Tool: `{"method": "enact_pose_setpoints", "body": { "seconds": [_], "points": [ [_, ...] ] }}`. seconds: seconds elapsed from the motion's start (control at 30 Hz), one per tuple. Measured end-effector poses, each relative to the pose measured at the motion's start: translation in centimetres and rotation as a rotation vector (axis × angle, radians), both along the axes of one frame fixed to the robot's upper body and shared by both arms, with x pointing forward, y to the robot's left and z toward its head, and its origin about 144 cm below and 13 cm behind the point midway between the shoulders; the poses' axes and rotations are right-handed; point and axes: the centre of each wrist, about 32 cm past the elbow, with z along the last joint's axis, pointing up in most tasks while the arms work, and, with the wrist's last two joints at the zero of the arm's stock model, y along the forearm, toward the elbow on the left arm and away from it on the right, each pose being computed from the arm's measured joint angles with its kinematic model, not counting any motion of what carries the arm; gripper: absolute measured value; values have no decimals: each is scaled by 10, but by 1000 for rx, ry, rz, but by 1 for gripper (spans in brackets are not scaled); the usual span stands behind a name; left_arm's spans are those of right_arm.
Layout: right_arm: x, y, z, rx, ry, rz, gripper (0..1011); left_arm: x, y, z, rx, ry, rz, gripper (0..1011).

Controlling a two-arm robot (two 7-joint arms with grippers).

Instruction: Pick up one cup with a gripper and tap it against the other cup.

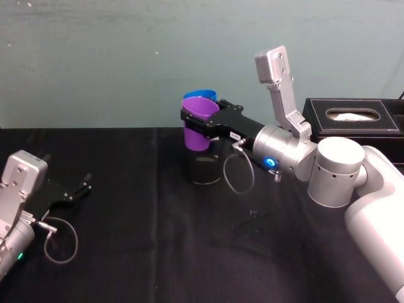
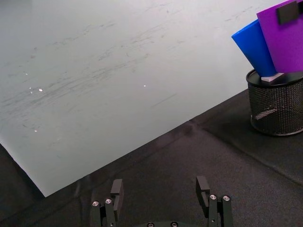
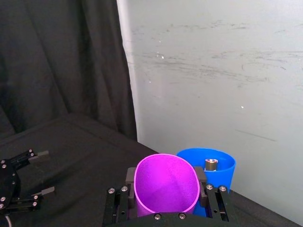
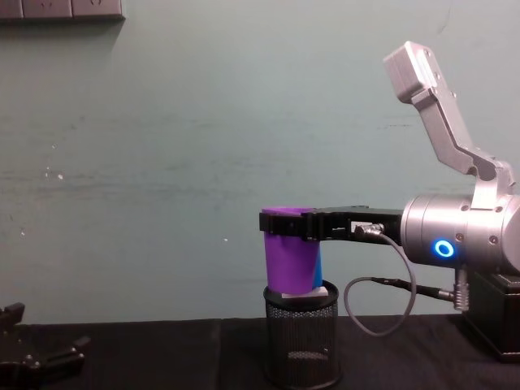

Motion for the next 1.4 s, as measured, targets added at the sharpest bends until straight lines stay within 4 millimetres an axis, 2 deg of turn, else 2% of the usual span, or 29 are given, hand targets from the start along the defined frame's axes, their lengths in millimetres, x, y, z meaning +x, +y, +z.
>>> {"method": "enact_pose_setpoints", "body": {
  "seconds": [0.43,0.6,1.13,1.4],
  "points": [
    [0,0,0,0,0,0,728,0,0,0,0,0,0,1000],
    [-6,-3,1,-4,-16,6,729,0,0,0,0,0,0,1000],
    [-50,-32,5,-19,-59,27,729,0,0,0,0,0,0,1000],
    [-76,-45,-8,-36,-40,45,729,0,0,0,0,0,0,1000]
  ]
}}
